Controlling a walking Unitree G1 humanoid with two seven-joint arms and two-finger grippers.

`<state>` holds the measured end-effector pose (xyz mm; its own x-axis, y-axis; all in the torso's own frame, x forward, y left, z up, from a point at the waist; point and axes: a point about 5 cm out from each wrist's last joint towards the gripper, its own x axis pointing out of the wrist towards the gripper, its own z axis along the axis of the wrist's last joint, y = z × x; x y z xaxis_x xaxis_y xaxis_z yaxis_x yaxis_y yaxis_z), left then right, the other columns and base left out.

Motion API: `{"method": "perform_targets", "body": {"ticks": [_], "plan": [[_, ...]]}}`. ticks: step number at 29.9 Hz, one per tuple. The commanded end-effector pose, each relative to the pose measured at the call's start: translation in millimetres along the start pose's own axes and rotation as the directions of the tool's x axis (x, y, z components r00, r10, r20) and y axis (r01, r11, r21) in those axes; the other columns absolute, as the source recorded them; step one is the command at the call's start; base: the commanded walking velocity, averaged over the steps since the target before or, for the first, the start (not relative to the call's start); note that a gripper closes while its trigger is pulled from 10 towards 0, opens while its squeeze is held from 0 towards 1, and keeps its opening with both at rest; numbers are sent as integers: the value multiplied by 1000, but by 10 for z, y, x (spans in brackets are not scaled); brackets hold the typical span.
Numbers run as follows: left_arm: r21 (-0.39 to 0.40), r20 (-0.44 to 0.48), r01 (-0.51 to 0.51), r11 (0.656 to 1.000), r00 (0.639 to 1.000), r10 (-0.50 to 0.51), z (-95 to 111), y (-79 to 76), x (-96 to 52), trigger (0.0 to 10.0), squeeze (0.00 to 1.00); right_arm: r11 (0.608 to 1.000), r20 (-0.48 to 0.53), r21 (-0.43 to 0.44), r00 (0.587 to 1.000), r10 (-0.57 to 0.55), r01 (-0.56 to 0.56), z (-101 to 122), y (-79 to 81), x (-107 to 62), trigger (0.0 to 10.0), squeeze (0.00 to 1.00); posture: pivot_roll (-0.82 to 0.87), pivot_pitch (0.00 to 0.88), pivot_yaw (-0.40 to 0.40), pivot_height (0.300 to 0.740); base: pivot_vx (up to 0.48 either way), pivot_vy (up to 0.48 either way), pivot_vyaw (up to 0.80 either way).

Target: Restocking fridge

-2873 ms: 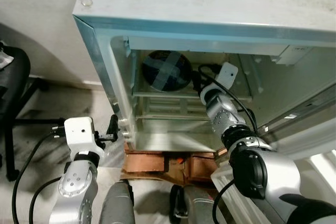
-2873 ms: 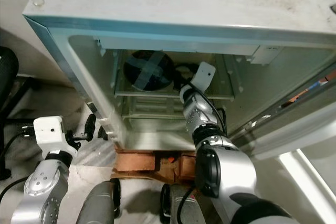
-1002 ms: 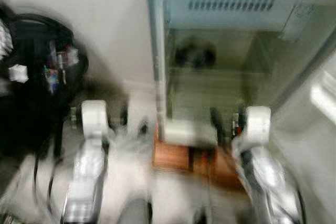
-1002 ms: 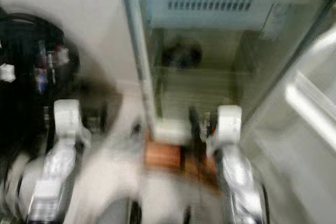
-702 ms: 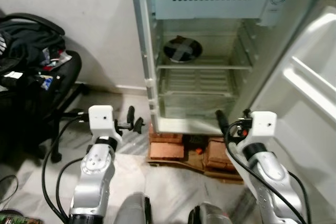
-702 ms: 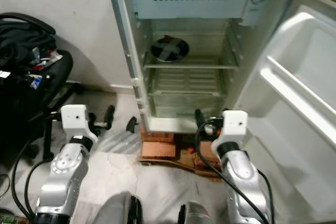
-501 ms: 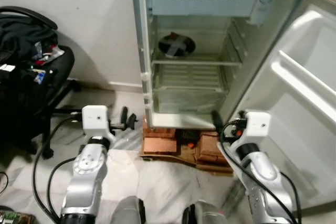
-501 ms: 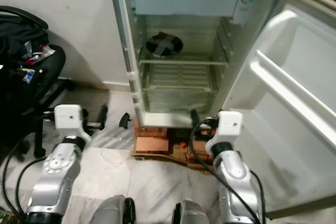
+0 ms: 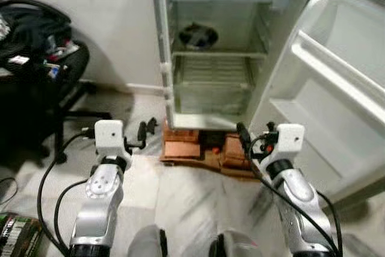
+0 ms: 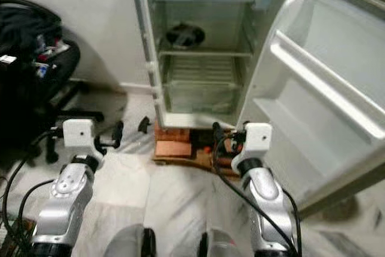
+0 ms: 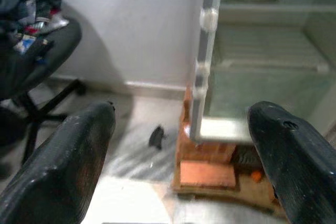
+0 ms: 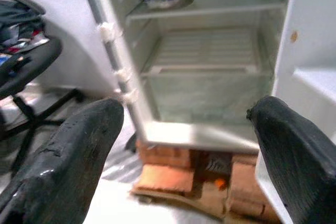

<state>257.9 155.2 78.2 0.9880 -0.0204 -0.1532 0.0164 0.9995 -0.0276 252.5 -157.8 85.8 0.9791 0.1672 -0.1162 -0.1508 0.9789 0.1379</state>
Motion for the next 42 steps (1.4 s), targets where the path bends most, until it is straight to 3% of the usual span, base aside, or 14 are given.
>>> {"method": "perform_targets", "body": {"ticks": [1, 20, 22, 23, 27, 30, 32, 35, 36, 37, 39, 42], "plan": [[5, -12, 25, 1000, 1000, -24, -19, -51, -5, 10000, 0, 1000, -1, -10, 1000, -16, 16, 2, -53, -33, 10000, 0, 3, 94, 21, 740, 0, -341, 0], [-2, -35, 30, 1000, 999, -30, -59, -55, -16, 10000, 0, 999, -16, -31, 999, 38, -39, -22, -20, -33, 10000, 0, 2, 105, 14, 740, 0, -448, 0], [-2, -36, 34, 999, 999, -34, -60, -55, -15, 10000, 0, 988, -72, 46, 986, 149, -146, -92, 71, -48, 10000, 0, 2, 104, 15, 740, 0, -480, 0], [-2, -36, 34, 999, 999, -34, -60, -55, -15, 10000, 0, 988, -72, 46, 986, 149, -146, -92, 71, -48, 10000, 0, 2, 104, 15, 740, 0, -480, 0], [-1, -36, 35, 999, 999, -35, -55, -56, -8, 10000, 0, 918, -121, 124, 912, 391, -377, -103, 222, -126, 10000, 0, 3, 110, 18, 740, 0, -480, 0], [0, -36, 35, 999, 999, -35, -55, -56, -7, 10000, 0, 894, -167, 79, 879, 447, -440, -122, 191, -149, 10000, 0, 5, 110, 17, 740, 0, -476, 0], [1, -35, 32, 999, 999, -32, -56, -53, -8, 10000, 0, 917, -227, -31, 896, 382, -399, -158, 0, -79, 10000, 0, 10, 111, 15, 740, 0, -349, 0], [1, -34, 31, 1000, 999, -30, -56, -50, -9, 10000, 0, 923, -236, -65, 905, 355, -379, -162, -47, -56, 10000, 0, 10, 111, 15, 740, 0, -240, 0], [4, -32, 24, 1000, 999, -24, -55, -39, -16, 10000, 0, 935, -246, -117, 922, 298, -333, -163, -127, -9, 10000, 0, 10, 111, 15, 740, 0, 0, 0], [20, -48, -11, 1000, 999, 12, -81, 23, -49, 10000, 0, 962, -183, -174, 967, 177, -209, -52, -272, 119, 10000, 0, 18, 109, 14, 740, 0, 0, 0], [32, -57, -25, 999, 998, 27, -94, 49, -62, 10000, 0, 969, -158, -179, 977, 144, -172, -11, -305, 155, 10000, 0, 18, 110, 15, 740, 0, 0, 0], [30, -172, -168, 985, 970, 170, -270, 316, -163, 10000, 0, 973, -53, -215, 996, 70, -80, 182, -344, 267, 10000, 0, 22, 109, 22, 740, 0, 0, 0]]}}
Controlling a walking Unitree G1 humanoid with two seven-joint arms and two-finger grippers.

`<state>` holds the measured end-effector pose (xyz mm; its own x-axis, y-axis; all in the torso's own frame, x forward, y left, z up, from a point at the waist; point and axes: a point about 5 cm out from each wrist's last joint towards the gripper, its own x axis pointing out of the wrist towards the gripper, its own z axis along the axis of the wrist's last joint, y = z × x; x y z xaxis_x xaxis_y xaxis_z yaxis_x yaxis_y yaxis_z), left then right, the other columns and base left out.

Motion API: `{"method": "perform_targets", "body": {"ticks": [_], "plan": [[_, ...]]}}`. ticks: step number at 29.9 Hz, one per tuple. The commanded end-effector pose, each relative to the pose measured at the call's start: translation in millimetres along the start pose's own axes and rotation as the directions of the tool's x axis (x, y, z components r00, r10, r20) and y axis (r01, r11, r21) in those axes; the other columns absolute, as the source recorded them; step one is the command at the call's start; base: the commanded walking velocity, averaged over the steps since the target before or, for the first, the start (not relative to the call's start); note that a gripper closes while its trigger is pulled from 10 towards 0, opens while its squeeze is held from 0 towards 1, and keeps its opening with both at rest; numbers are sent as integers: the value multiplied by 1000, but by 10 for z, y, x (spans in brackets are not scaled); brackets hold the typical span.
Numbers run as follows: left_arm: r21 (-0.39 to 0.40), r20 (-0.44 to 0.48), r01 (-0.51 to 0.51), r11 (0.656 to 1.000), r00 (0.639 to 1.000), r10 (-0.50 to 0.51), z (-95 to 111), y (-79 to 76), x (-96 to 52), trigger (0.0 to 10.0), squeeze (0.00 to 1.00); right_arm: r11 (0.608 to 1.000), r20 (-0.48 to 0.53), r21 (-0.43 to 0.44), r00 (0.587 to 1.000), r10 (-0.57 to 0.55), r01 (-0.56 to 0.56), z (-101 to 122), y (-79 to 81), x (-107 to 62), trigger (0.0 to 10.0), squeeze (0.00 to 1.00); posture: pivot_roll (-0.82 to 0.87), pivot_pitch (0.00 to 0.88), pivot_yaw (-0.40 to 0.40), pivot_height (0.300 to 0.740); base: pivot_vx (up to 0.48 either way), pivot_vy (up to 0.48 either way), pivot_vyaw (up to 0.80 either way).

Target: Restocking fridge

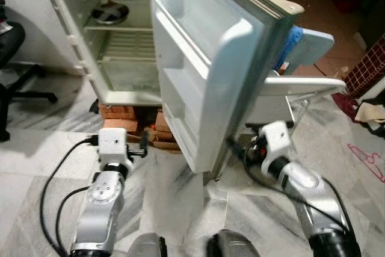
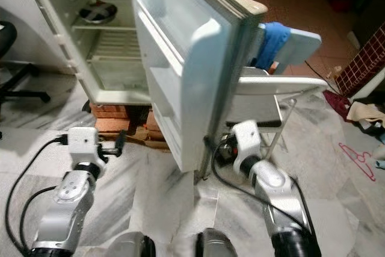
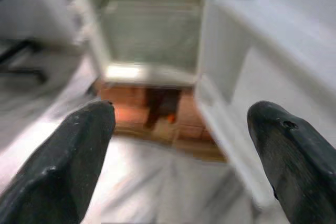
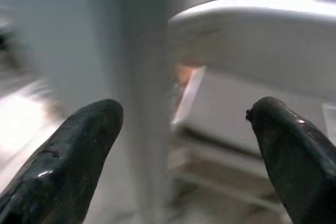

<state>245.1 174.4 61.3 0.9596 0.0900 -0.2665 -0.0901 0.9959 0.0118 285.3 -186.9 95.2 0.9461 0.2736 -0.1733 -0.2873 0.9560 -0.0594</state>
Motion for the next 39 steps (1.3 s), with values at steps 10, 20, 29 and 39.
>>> {"method": "perform_targets", "body": {"ticks": [10, 20, 29, 39], "plan": [[-28, -220, -78, 997, 973, 70, -485, 480, -347, 10000, 0, 974, 237, 212, 963, -130, 80, 559, 32, 368, 10000, 0, 73, 116, 20, 740, 0, 0, 0], [-48, -216, -40, 998, 976, 29, -502, 459, -337, 10000, 0, 838, 445, 386, 873, 198, -387, 1084, 586, 393, 10000, 0, 77, 106, 19, 740, 0, 0, 0], [-41, -217, -16, 999, 976, 7, -516, 455, -311, 10000, 0, 591, 467, 368, 692, 550, -718, 1027, 988, -1, 10000, 0, 69, 107, 23, 740, 0, 0, 0], [47, -123, 7, 999, 992, -1, -363, 419, -239, 10000, 0, 907, 82, 385, 985, 150, -170, 209, 423, 79, 10000, 0, 58, 112, 18, 740, 0, 0, 0]]}}
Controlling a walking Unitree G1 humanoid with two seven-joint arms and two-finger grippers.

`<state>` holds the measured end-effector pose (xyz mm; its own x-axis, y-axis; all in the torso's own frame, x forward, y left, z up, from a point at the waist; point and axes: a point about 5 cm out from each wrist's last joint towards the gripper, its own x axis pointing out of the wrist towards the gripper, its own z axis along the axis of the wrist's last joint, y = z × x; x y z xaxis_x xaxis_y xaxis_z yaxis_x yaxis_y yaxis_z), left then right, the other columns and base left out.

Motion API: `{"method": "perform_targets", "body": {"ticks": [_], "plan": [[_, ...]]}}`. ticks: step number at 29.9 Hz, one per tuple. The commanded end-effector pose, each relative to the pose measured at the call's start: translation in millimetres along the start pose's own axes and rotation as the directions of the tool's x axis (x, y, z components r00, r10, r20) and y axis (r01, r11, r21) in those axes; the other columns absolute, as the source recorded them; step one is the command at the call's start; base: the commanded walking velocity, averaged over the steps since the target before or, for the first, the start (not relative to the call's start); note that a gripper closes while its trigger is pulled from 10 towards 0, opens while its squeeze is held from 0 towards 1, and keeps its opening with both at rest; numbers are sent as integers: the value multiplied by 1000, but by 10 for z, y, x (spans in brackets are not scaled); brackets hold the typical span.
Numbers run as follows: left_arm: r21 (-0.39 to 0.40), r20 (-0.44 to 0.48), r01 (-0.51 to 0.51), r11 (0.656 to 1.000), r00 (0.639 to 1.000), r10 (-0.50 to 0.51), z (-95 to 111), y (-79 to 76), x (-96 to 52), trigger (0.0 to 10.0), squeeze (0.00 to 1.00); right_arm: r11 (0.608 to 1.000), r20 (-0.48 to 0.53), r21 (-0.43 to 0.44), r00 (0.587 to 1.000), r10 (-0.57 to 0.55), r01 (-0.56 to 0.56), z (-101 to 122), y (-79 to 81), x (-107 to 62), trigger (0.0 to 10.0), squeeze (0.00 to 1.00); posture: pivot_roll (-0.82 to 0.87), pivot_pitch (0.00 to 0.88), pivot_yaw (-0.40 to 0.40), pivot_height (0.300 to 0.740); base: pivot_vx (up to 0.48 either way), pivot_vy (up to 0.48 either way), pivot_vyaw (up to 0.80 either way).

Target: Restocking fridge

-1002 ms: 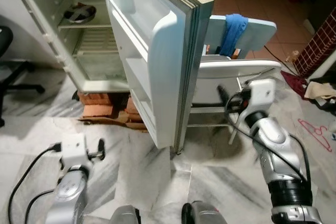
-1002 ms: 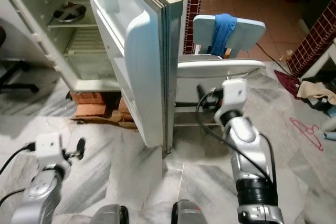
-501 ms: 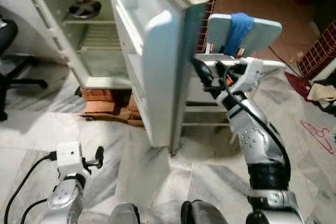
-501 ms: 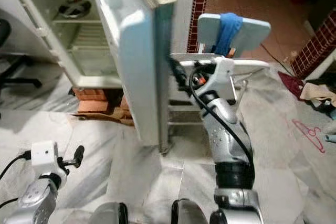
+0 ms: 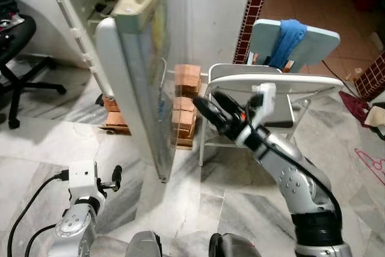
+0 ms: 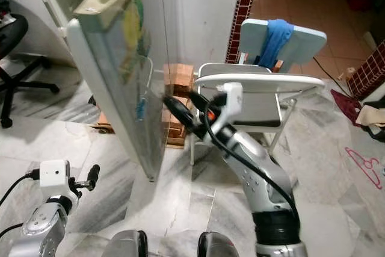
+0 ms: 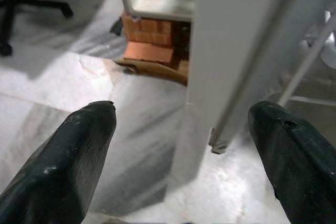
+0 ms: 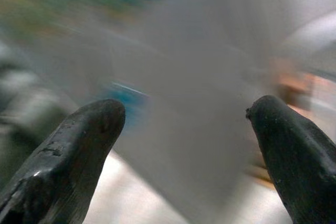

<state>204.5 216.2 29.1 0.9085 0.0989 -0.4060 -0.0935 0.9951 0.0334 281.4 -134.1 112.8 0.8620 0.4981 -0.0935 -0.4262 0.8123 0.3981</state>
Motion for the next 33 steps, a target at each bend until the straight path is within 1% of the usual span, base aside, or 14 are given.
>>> {"method": "perform_targets", "body": {"ticks": [1, 2, 4, 6, 8, 9, 10, 11, 13, 14, 17, 23, 26, 33], "plan": [[53, 48, 22, 998, 999, -25, 95, -47, 34, 10000, 0, 991, 33, -51, 992, -122, 124, 0, -124, -53, 10000, 0, 54, 111, 15, 740, 0, 0, 0], [99, 90, 47, 994, 994, -56, 173, -85, 63, 10000, 0, 976, 53, -83, 979, -197, 201, -22, -194, -115, 10000, 0, 52, 110, 12, 740, 0, 0, 0], [137, 120, 60, 989, 990, -76, 236, -114, 91, 10000, 0, 956, 74, -117, 962, -263, 270, -31, -243, -164, 10000, 0, 48, 109, 9, 740, 0, 0, 0], [138, 146, 76, 988, 985, -96, 315, -162, 139, 10000, 0, 938, 85, -119, 945, -316, 325, -75, -279, -234, 10000, 0, 42, 101, 5, 740, 0, 0, 0], [138, 166, 94, 986, 979, -116, 364, -201, 168, 10000, 0, 932, 91, -84, 934, -345, 352, -146, -296, -292, 10000, 0, 28, 92, 8, 740, 0, 0, 0], [137, 175, 103, 985, 976, -126, 382, -215, 177, 10000, 0, 925, 95, -88, 928, -361, 369, -167, -305, -310, 10000, 0, 10, 90, 8, 740, 0, 0, 0], [141, 190, 148, 979, 966, -173, 412, -300, 201, 10000, 0, 900, 106, -140, 910, -401, 413, -210, -333, -356, 10000, 0, 7, 93, 7, 740, 0, 296, 0], [141, 190, 148, 979, 966, -173, 412, -300, 201, 10000, 0, 900, 106, -140, 910, -401, 413, -210, -333, -356, 10000, 0, 7, 93, 7, 740, 0, 296, 0], [180, 212, 181, 967, 953, -218, 460, -397, 221, 10000, 0, 881, 126, -161, 895, -428, 444, -233, -346, -395, 10000, 0, 5, 87, 5, 740, 0, 480, 0], [178, 227, 189, 966, 947, -227, 493, -430, 230, 10000, 0, 884, 150, -171, 898, -413, 435, -219, -328, -400, 10000, 0, 0, 91, 7, 740, 0, 480, 0], [175, 259, 211, 962, 933, -251, 571, -514, 241, 10000, 0, 863, 195, -237, 892, -407, 445, -178, -317, -413, 10000, 0, 0, 90, 12, 740, 0, 476, 0], [163, 296, 258, 952, 908, -297, 651, -649, 225, 10000, 0, 870, 171, -208, 892, -419, 448, -223, -351, -404, 10000, 0, 4, 93, 16, 740, 0, 471, 0], [151, 304, 256, 955, 907, -291, 656, -657, 222, 10000, 0, 865, 178, -220, 890, -419, 451, -221, -355, -402, 10000, 0, 6, 93, 13, 740, 0, 470, 0], [149, 318, 242, 959, 907, -278, 661, -641, 227, 10000, 0, 833, 186, -217, 860, -476, 508, -214, -423, -430, 10000, 0, 4, 95, 16, 740, 0, 471, 0]]}}
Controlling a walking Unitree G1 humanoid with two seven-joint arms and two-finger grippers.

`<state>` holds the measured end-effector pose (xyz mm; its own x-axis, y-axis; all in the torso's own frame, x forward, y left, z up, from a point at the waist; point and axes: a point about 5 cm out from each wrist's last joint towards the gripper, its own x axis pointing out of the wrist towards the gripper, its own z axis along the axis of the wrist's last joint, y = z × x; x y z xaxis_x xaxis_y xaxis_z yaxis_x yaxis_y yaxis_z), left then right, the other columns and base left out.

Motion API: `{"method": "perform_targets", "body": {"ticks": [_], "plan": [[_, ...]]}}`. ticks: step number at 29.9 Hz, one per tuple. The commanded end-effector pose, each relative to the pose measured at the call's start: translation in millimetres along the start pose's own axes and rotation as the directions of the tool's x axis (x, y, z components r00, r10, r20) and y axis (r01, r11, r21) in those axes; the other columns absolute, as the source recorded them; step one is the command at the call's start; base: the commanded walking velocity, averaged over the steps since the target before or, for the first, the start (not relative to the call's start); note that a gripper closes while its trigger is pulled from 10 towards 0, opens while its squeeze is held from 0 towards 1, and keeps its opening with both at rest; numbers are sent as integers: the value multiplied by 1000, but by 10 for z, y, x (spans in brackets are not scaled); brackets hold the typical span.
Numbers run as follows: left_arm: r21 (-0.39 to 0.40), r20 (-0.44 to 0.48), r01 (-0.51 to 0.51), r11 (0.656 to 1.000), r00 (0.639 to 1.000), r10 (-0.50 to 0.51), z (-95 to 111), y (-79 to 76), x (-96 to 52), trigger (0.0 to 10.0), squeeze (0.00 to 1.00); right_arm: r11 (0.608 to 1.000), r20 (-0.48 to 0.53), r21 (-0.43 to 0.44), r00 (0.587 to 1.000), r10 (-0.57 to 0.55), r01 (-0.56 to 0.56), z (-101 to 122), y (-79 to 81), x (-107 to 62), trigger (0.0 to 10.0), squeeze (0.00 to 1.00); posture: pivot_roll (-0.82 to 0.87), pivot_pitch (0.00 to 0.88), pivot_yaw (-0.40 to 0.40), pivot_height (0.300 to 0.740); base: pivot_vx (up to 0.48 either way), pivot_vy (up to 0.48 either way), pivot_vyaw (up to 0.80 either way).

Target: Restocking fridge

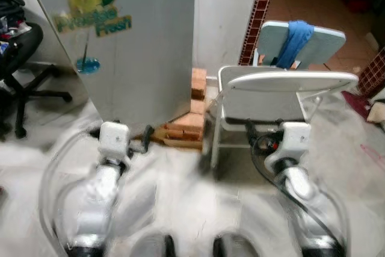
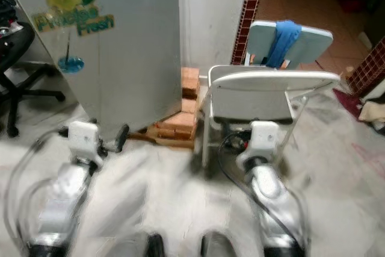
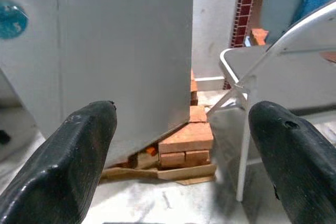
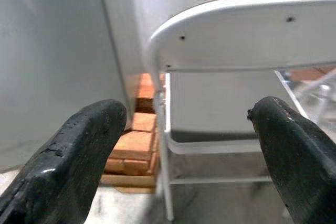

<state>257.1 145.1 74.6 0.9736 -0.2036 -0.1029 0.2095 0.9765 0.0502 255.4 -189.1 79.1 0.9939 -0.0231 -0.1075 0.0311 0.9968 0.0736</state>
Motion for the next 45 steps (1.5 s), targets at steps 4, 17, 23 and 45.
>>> {"method": "perform_targets", "body": {"ticks": [4, 17, 23, 45], "plan": [[41, 40, -17, 999, 999, 15, 59, 116, 3, 10000, 0, 1000, 10, -2, 1000, 0, 0, 12, 44, -4, 10000, 0, 3, 94, 20, 740, 0, 480, 0], [-6, 40, -7, 1000, 999, 8, 47, 87, -9, 10000, 0, 998, 40, 33, 997, 60, -62, 46, 121, -15, 10000, 0, 0, 94, 17, 740, 0, 480, 0], [-23, 30, -16, 1000, 999, 17, 29, 95, -17, 10000, 0, 996, 23, 46, 997, 71, -72, 18, 135, -19, 10000, 0, 0, 95, 16, 740, 0, 480, -400], [-21, 29, -27, 999, 999, 27, 13, 122, -24, 10000, 0, 995, 42, 42, 996, 84, -86, 38, 141, 0, 10000, 0, -1, 86, 18, 740, 0, 480, -488]]}}
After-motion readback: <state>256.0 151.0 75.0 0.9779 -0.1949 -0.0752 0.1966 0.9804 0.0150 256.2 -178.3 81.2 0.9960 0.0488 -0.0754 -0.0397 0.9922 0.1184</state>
